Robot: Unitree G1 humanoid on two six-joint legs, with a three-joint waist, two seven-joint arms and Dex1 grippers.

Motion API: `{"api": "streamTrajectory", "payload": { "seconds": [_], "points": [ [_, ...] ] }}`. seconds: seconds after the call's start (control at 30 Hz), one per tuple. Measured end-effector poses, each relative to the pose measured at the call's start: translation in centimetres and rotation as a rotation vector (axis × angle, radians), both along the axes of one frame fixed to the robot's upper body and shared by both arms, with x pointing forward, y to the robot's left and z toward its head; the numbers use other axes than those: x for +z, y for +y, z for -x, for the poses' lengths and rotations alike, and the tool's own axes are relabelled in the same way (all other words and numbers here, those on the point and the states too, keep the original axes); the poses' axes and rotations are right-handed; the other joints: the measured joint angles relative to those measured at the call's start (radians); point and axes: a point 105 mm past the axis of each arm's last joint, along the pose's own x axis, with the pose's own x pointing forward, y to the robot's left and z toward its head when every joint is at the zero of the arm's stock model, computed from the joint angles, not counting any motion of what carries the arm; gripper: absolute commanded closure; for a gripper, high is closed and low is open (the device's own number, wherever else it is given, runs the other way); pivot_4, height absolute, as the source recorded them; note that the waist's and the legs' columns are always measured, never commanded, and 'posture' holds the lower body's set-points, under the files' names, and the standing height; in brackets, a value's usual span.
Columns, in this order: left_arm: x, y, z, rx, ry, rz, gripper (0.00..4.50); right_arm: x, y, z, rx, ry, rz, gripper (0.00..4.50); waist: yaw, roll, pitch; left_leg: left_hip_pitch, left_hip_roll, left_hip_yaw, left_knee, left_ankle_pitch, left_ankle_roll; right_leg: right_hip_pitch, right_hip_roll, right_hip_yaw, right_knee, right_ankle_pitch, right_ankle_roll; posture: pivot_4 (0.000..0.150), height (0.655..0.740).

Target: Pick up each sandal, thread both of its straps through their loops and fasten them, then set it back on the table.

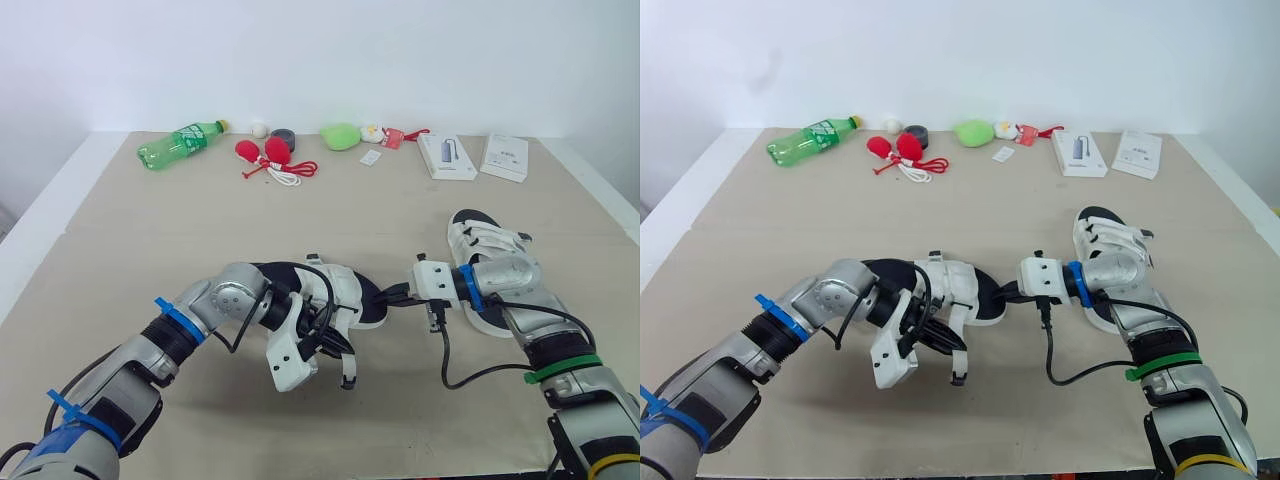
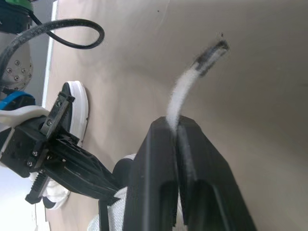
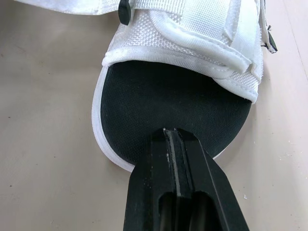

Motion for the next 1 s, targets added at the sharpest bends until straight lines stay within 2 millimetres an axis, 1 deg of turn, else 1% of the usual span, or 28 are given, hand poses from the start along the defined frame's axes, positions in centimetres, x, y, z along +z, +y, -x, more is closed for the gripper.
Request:
{"api": "streamTrajectory", "payload": {
  "seconds": [0.17, 0.27, 0.3, 0.33, 0.37, 0.43, 0.5, 0.53, 0.6, 0.7, 0.73, 0.8, 0.87, 1.0],
  "points": [
    [0.3, -0.1, 0.0, 0.008, 0.026, 0.018, 4.43, 0.0, 0.0, 0.0, 0.0, 0.0, 0.0, 4.5, 0.0, 0.0, 0.0, 0.0, 0.0, 0.0, 0.0, 0.0, 0.0, 0.0, 0.0, 0.0, 0.0, 0.0, 0.0, 0.15, 0.74],
    [2.8, -0.9, -0.4, 0.086, 0.24, 0.118, 4.43, 0.0, -0.1, 0.0, -0.002, 0.001, 0.001, 4.5, 0.0, 0.0, 0.0, 0.0, 0.0, 0.0, 0.001, 0.0, 0.0, 0.0, 0.001, 0.0, 0.0, 0.0, 0.001, 0.15, 0.74],
    [5.0, -1.5, -0.5, 0.125, 0.448, 0.179, 4.43, 0.0, -0.1, 0.0, -0.003, 0.0, 0.0, 4.5, -0.001, 0.0, 0.0, 0.0, 0.0, 0.0, 0.001, 0.0, 0.0, 0.0, 0.001, 0.0, 0.0, -0.003, 0.007, 0.15, 0.74],
    [6.4, -1.2, -1.4, 0.215, 0.726, 0.202, 4.43, 0.0, -0.1, 0.0, -0.003, 0.001, 0.001, 4.5, -0.001, 0.0, 0.0, 0.0, 0.0, 0.0, 0.001, 0.0, 0.0, 0.0, 0.001, 0.0, 0.0, -0.003, 0.007, 0.15, 0.74],
    [6.4, -1.1, -1.5, 0.224, 0.746, 0.2, 4.43, 0.0, -0.1, 0.0, -0.003, 0.001, 0.001, 4.5, -0.002, 0.0, 0.0, 0.0, 0.001, -0.002, 0.002, 0.0, 0.0, 0.0, 0.004, 0.0, 0.001, -0.003, 0.009, 0.15, 0.74],
    [7.0, -0.6, -2.8, 0.332, 1.039, 0.191, 4.43, 0.0, 0.0, 0.0, -0.002, 0.001, 0.001, 4.5, -0.003, 0.0, 0.0, -0.001, 0.001, -0.005, 0.002, 0.0, 0.0, 0.001, 0.007, 0.001, 0.001, -0.003, 0.013, 0.15, 0.74],
    [7.2, -0.3, -3.6, 0.405, 1.222, 0.177, 4.43, 0.0, 0.0, 0.0, 0.0, 0.001, 0.001, 4.5, -0.003, 0.0, 0.0, -0.001, 0.0, -0.006, 0.002, 0.0, 0.0, 0.001, 0.008, 0.001, 0.001, -0.003, 0.013, 0.15, 0.74],
    [7.2, -0.2, -4.0, 0.438, 1.287, 0.177, 4.43, 0.0, 0.0, 0.0, 0.001, 0.001, 0.002, 4.5, -0.003, 0.0, 0.0, -0.001, 0.0, -0.006, 0.002, 0.0, 0.0, 0.001, 0.009, 0.001, 0.001, -0.003, 0.013, 0.15, 0.74],
    [6.7, 0.2, -4.9, 0.508, 1.401, 0.176, 4.43, 0.0, 0.1, 0.0, 0.003, 0.002, 0.002, 4.5, -0.003, 0.0, 0.0, -0.001, 0.0, -0.007, 0.002, 0.0, 0.0, 0.001, 0.01, 0.001, 0.001, -0.003, 0.013, 0.15, 0.74],
    [6.5, 0.6, -5.6, 0.551, 1.467, 0.185, 4.43, 0.0, 0.1, 0.0, 0.003, 0.001, 0.002, 4.5, -0.003, 0.0, 0.0, -0.001, 0.0, -0.008, 0.002, 0.0, -0.001, 0.001, 0.01, 0.0, 0.002, -0.003, 0.012, 0.15, 0.74],
    [6.0, 0.4, -6.7, 0.619, 1.564, 0.208, 4.43, 0.0, 0.0, 0.0, -0.001, -0.001, 0.002, 4.5, -0.001, 0.0, 0.0, -0.001, 0.0, -0.008, 0.002, 0.001, -0.001, 0.002, 0.009, 0.0, 0.002, -0.003, 0.012, 0.15, 0.74],
    [5.7, 0.3, -7.2, 0.654, 1.602, 0.211, 4.43, 0.0, 0.0, 0.0, -0.003, -0.002, 0.001, 4.5, -0.002, 0.0, 0.0, -0.001, 0.0, -0.008, 0.002, 0.001, -0.001, 0.001, 0.009, 0.001, 0.002, -0.003, 0.012, 0.15, 0.74],
    [4.7, 0.6, -8.2, 0.741, 1.607, 0.214, 4.43, 0.0, 0.0, 0.0, -0.003, -0.004, 0.0, 4.5, -0.002, 0.0, 0.0, -0.001, 0.0, -0.007, 0.002, 0.001, -0.001, 0.001, 0.008, 0.001, 0.002, -0.003, 0.012, 0.15, 0.74],
    [4.1, 0.7, -8.6, 0.788, 1.59, 0.212, 4.43, 0.0, 0.0, 0.0, -0.003, -0.006, 0.001, 4.5, -0.002, 0.0, 0.0, -0.001, 0.0, -0.008, 0.002, 0.001, -0.001, 0.001, 0.008, 0.001, 0.002, -0.003, 0.012, 0.15, 0.74]
  ]
}}
